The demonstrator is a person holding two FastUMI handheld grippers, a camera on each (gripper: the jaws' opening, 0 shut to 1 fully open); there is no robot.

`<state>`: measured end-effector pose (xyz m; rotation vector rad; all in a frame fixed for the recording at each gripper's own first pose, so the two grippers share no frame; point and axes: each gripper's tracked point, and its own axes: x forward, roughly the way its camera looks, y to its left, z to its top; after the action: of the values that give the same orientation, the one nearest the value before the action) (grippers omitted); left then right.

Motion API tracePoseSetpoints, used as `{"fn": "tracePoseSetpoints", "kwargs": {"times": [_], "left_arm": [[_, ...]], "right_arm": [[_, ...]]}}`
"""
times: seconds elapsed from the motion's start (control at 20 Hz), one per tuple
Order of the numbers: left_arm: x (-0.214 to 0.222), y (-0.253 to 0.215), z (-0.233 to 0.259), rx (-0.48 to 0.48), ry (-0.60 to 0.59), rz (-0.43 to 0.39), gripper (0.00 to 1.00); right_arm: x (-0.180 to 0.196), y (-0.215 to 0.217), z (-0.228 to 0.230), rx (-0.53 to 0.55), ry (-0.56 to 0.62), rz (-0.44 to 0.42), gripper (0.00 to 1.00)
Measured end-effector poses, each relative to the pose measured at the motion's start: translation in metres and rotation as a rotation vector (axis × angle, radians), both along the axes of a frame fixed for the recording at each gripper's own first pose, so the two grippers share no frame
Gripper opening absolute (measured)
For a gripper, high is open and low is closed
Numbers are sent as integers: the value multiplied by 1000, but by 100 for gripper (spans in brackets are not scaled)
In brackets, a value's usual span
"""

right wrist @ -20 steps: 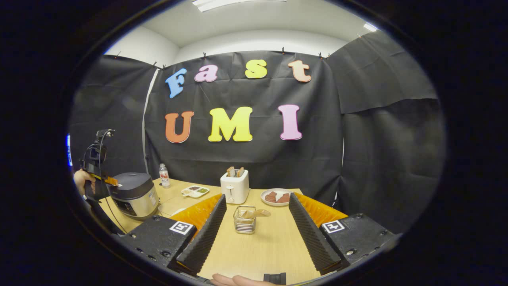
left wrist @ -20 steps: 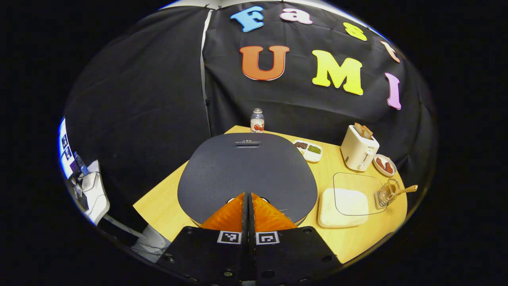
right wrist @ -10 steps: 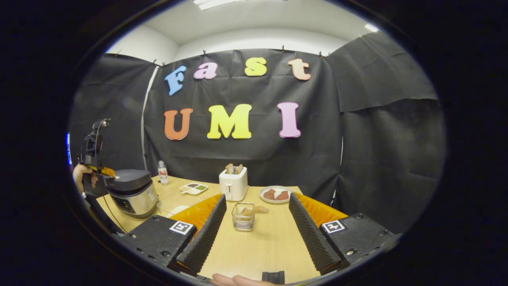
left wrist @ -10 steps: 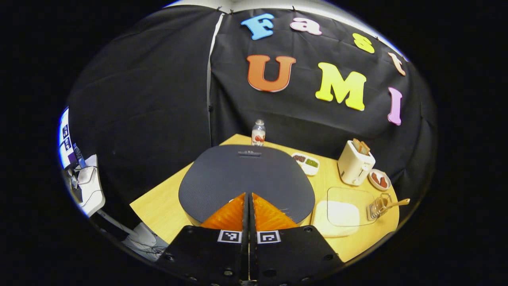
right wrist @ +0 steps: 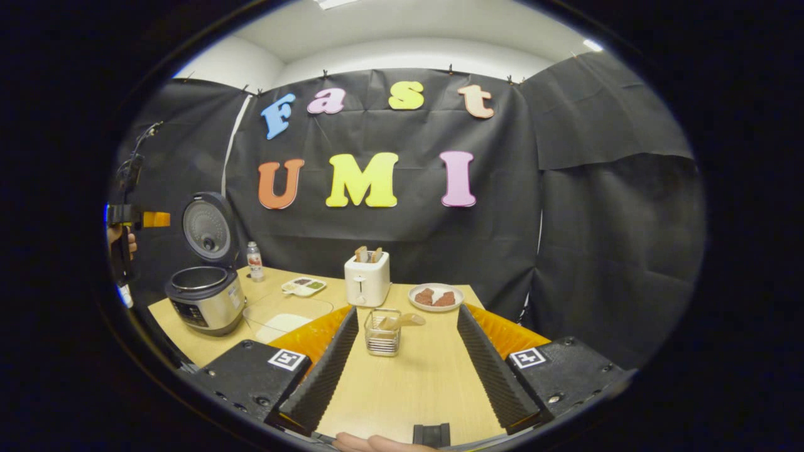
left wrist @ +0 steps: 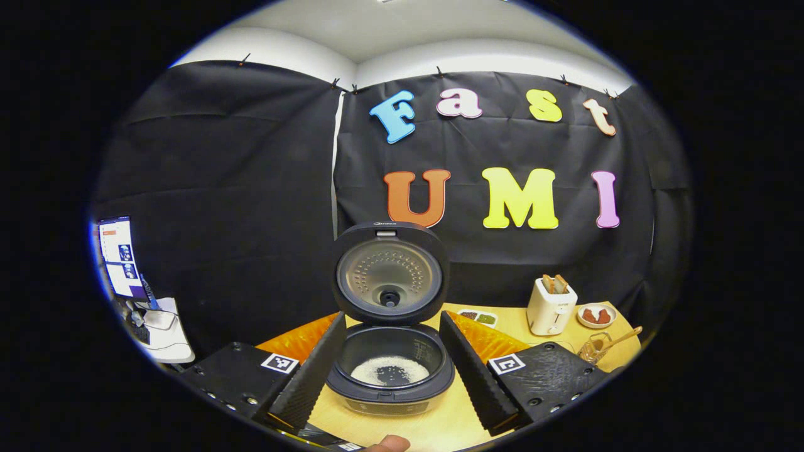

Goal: Close the left gripper, press the button to open the rice cooker; take a wooden spoon from the chopstick holder with the right hand, scoop a spoonful of rice and pour it into the rice cooker, then put the wooden spoon back into the chopstick holder.

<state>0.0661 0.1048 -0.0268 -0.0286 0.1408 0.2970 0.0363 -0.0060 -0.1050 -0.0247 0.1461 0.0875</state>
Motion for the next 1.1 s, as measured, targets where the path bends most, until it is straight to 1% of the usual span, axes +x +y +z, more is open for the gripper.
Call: {"fn": "tracePoseSetpoints", "kwargs": {"times": [0.1, 0.25, 0.3, 0.35, 0.45, 0.5, 0.55, 0.6, 0.65, 0.8, 0.85, 0.9, 0.95, 1.0, 1.1], "left_arm": [[-8, -6, 0, -18, 2, -17, 94], [-22, -11, 2, -11, -7, -33, 95], [-26, -13, 1, -7, -15, -34, 95], [-30, -16, -3, -8, -16, -39, 95], [-38, -27, -10, -12, -17, -66, 95], [-41, -31, -12, -10, -23, -76, 94], [-45, -33, -14, -6, -29, -85, 94], [-49, -35, -15, -1, -31, -86, 94], [-54, -36, -18, 4, -29, -89, 94], [-66, -42, -17, 18, -48, -101, 94], [-68, -43, -17, 19, -57, -107, 94], [-69, -45, -17, 26, -63, -112, 94], [-70, -47, -20, 32, -62, -116, 94], [-71, -49, -24, 31, -59, -121, 94], [-71, -57, -29, 25, -54, -139, 94]], "right_arm": [[1, 3, -2, 3, 1, 3, 96], [7, 10, -9, 12, 5, 10, 96], [11, 14, -13, 20, 12, 19, 100], [17, 19, -21, 32, 23, 37, 96], [30, 25, -40, 53, 57, 63, 96], [38, 26, -47, 59, 67, 63, 100], [47, 23, -56, 69, 76, 56, 97], [56, 22, -64, 82, 87, 44, 100], [65, 21, -75, 100, 100, 30, 96], [91, 23, -103, 150, 141, 9, 96], [101, 22, -110, 153, 137, -3, 96], [112, 22, -116, 150, 131, -21, 100], [122, 22, -123, 137, 119, -35, 94], [133, 27, -132, 125, 122, -34, 98], [151, 25, -150, 112, 150, -70, 97]]}}
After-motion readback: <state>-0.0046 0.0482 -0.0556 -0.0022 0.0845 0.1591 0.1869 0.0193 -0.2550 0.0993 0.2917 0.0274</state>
